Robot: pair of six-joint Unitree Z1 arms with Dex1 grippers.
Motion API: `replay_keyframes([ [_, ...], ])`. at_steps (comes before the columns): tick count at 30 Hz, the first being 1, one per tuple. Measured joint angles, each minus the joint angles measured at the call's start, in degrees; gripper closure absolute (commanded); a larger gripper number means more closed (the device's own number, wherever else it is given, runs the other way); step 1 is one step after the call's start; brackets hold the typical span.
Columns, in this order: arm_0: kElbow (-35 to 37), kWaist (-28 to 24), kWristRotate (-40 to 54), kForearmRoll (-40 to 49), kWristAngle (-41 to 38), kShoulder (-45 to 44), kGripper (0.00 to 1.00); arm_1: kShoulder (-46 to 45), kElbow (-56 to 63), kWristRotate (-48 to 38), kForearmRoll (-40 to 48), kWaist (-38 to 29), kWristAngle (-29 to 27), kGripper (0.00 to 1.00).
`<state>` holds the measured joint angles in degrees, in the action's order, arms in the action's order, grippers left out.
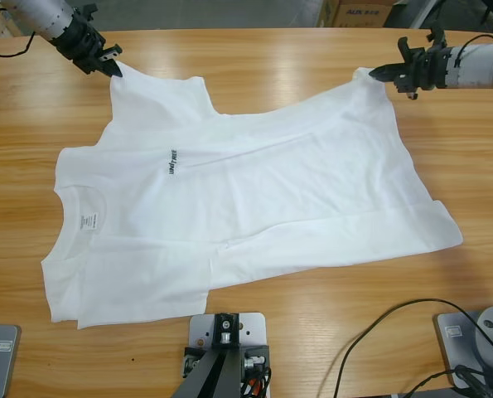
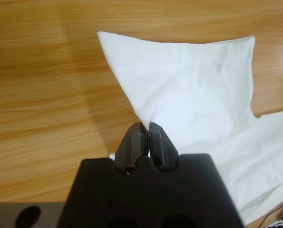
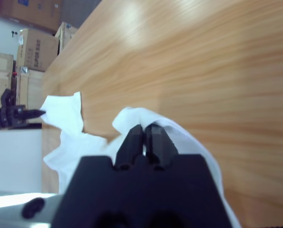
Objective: Fold clothes
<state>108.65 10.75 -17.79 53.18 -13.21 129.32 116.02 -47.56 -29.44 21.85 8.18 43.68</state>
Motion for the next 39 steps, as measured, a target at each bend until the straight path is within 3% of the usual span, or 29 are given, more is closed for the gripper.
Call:
replay_keyframes([
  [20, -9.77, -0.67, -3.72, -13.89, 1.35, -2.62, 1.0, 5.71, -5.1, -0.99, 2.53, 1.7, 2.99, 1.0],
  [34, -12.47, -3.1, -3.99, -20.12, 0.97, -2.62, 1.0, 5.73, -5.1, -1.13, 2.64, 3.1, 3.35, 1.0],
  [39, -13.68, -3.1, -4.0, -21.15, -2.86, -4.02, 1.0, 4.56, -5.12, -1.13, -3.26, 3.2, 6.34, 1.0],
])
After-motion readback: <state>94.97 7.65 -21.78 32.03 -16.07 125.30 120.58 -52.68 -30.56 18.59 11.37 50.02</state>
